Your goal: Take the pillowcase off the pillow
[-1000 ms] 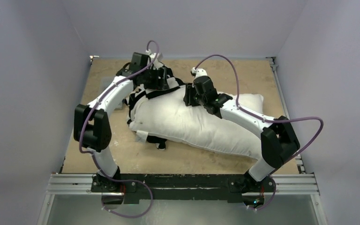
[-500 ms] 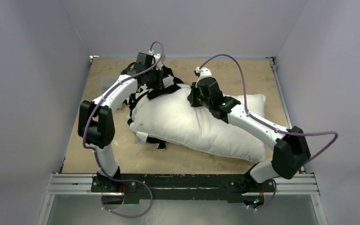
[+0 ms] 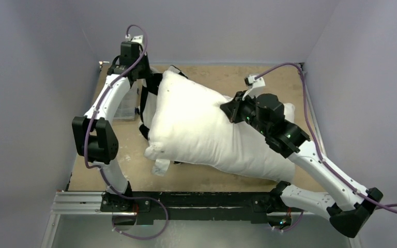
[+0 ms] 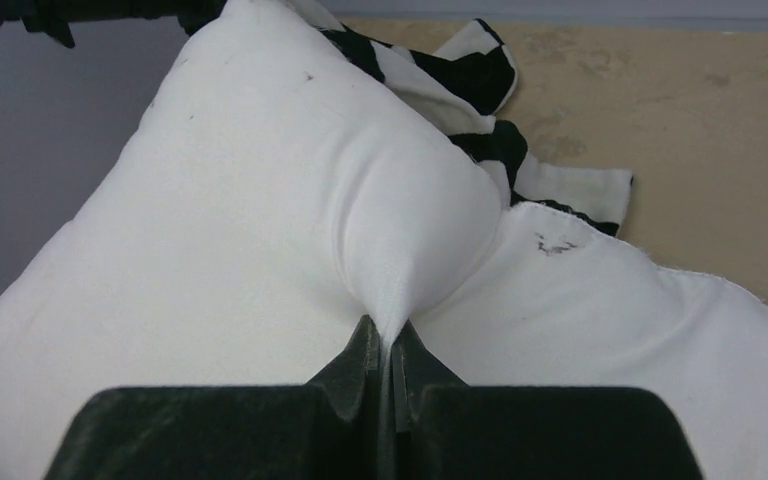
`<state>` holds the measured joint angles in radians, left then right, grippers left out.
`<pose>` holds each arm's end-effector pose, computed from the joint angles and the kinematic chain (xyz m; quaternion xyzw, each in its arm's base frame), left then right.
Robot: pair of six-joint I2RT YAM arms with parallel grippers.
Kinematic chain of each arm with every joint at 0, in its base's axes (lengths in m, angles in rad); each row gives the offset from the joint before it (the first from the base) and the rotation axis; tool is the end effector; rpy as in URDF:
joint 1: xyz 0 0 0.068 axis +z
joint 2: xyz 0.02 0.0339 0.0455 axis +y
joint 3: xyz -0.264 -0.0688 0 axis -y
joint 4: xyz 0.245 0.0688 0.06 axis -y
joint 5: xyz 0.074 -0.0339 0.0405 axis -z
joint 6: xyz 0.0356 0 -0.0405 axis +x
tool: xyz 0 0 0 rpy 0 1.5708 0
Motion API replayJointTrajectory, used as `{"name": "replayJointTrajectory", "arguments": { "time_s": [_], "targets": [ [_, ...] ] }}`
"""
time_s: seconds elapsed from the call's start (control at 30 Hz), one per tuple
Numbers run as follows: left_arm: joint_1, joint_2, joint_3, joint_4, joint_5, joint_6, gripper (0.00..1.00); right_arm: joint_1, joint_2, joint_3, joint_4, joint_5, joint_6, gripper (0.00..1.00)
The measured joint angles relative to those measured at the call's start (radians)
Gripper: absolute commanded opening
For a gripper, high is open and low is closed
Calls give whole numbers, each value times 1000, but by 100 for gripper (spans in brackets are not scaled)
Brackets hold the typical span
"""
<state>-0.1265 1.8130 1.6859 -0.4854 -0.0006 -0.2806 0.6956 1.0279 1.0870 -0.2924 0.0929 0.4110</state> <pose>0.4202 -0.0534 0.3352 -0.0684 0.8847 -0.0929 0.4516 0.1795 0.1456 0.3886 -0.0827 0.7799 0.2945 0.5461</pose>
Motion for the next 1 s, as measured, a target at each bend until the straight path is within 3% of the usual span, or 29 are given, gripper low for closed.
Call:
{"name": "replayJointTrajectory", "arguments": {
  "time_s": [0.27,0.43,0.67,0.87,0.93,1.0],
  "targets": [
    [-16,-67,-18,-21,-35,11,0,0,-32,122,-66,164,61,0],
    [-16,-180,-98,-44,-13,31,0,-3,47,317,-99,359,121,0],
    [-27,-437,-253,-107,140,75,0,-175,244,489,-111,488,193,0],
    [-54,-629,-340,-189,401,148,0,-350,413,513,-119,491,242,0],
    [-76,-682,-392,-198,485,159,10,-390,466,513,-119,488,269,0],
    [-91,-729,-455,-205,553,162,29,-422,514,513,-113,479,293,0]
  ]
}}
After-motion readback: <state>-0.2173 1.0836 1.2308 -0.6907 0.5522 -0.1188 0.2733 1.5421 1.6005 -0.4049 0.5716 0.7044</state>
